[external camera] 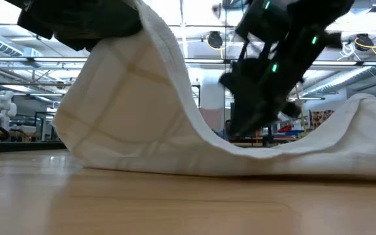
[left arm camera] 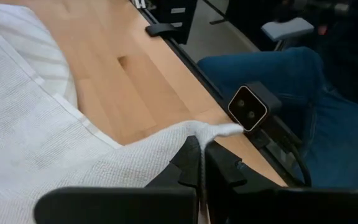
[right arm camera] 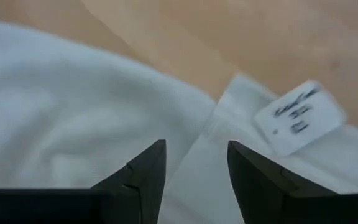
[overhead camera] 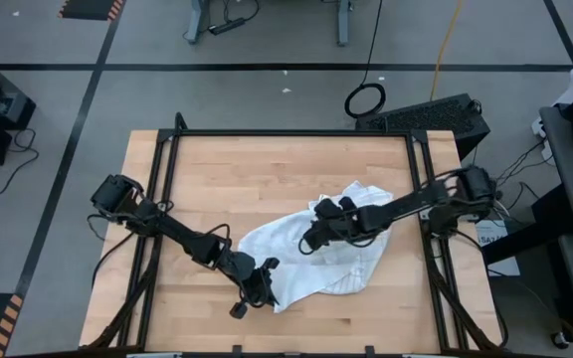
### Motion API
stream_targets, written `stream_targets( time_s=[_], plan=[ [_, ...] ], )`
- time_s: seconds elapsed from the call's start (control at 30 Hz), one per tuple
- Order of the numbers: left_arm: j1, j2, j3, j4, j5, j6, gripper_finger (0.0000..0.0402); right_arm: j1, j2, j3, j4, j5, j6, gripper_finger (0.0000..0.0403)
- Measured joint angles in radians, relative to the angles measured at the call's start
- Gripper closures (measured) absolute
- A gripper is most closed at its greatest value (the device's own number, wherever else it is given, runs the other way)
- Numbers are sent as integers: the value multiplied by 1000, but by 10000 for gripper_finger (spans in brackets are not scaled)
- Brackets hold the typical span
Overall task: Roll towel
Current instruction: Roll the white towel
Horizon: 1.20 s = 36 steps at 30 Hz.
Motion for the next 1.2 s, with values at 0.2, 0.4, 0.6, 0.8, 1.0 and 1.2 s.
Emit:
stream_targets(
  time_s=[0.2,0.4,0.6,0.8,1.0,1.2],
  plan=[
    [3,0,0,0,-2,8,393,11,100,2,19,8,43,244],
    [17,0,0,-8,-2,4,393,32,68,0,-2,14,-1,295],
    [49,-7,0,-9,-10,-2,368,41,-16,0,-85,12,-71,394],
    [70,-13,0,-27,-10,-2,322,50,-94,0,-131,15,-84,399],
    [81,-13,0,-100,-10,-1,287,38,-54,1,-77,12,24,365],
    [79,-13,0,-156,-9,0,262,-2,36,0,-17,-10,44,248]
  ],
)
